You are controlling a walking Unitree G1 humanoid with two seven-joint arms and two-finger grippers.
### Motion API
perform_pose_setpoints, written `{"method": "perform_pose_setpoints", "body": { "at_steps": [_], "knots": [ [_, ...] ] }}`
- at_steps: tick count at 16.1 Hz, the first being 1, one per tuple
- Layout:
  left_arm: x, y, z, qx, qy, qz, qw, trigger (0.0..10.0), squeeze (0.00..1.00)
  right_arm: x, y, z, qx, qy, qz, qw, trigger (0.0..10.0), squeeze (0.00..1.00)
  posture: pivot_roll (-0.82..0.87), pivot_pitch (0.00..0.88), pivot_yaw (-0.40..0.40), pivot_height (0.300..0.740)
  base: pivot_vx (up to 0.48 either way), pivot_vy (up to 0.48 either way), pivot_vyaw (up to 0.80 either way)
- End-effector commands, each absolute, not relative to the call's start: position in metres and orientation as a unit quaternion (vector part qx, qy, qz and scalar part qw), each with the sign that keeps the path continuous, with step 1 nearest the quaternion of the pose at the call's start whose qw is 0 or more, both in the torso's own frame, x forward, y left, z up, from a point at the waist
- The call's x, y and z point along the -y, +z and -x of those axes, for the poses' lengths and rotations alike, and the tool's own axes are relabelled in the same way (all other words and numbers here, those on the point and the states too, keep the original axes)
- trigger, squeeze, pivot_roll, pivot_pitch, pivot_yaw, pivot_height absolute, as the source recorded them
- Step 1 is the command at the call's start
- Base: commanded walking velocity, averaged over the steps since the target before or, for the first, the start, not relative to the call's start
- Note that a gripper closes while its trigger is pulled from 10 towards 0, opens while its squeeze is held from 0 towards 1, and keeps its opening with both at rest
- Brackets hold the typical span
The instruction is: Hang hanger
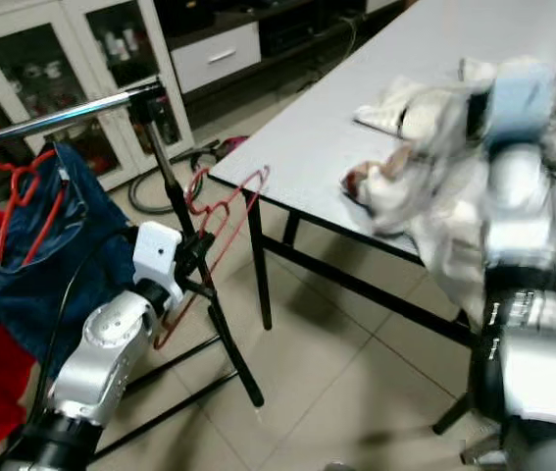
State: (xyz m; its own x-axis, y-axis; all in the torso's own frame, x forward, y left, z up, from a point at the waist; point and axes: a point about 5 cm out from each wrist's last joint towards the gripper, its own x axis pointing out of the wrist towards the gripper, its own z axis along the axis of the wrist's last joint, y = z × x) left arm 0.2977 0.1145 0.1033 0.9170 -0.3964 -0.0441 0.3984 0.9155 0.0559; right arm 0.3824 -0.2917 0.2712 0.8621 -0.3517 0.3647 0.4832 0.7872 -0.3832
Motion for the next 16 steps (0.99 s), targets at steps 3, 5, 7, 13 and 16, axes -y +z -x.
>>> {"method": "perform_pose_setpoints", "body": {
  "at_steps": [3, 5, 7, 13, 16],
  "knots": [
    [-0.124, 0.108, -0.302, -0.009, -0.186, -0.039, 0.982, 10.0, 0.0, 0.293, 0.299, -0.394, 0.102, -0.248, 0.324, 0.908, 10.0, 0.0, -0.03, 0.0, 0.094, 0.74, 0.0, 0.0, 0.0],
    [-0.125, 0.109, -0.301, -0.007, -0.181, -0.038, 0.983, 10.0, 0.0, 0.299, 0.285, -0.395, 0.04, -0.246, 0.311, 0.917, 10.0, 0.0, -0.01, 0.0, 0.08, 0.74, 0.0, 0.0, 0.0],
    [-0.125, 0.108, -0.3, -0.009, -0.178, -0.036, 0.983, 10.0, 0.0, 0.305, 0.249, -0.393, -0.021, -0.237, 0.082, 0.968, 10.0, 0.0, -0.01, 0.0, 0.077, 0.74, 0.0, 0.0, 0.0],
    [-0.12, 0.109, -0.301, -0.01, -0.19, -0.036, 0.981, 10.0, 0.0, 0.315, 0.22, -0.385, -0.115, -0.22, 0.089, 0.965, 10.0, 0.0, -0.02, 0.0, 0.094, 0.74, 0.0, 0.0, 0.0],
    [-0.118, 0.108, -0.301, -0.01, -0.193, -0.034, 0.981, 10.0, 0.0, 0.324, 0.246, -0.384, -0.139, -0.189, 0.408, 0.883, 10.0, 0.0, -0.03, 0.0, 0.092, 0.74, 0.0, 0.0, 0.0]
  ]
}}
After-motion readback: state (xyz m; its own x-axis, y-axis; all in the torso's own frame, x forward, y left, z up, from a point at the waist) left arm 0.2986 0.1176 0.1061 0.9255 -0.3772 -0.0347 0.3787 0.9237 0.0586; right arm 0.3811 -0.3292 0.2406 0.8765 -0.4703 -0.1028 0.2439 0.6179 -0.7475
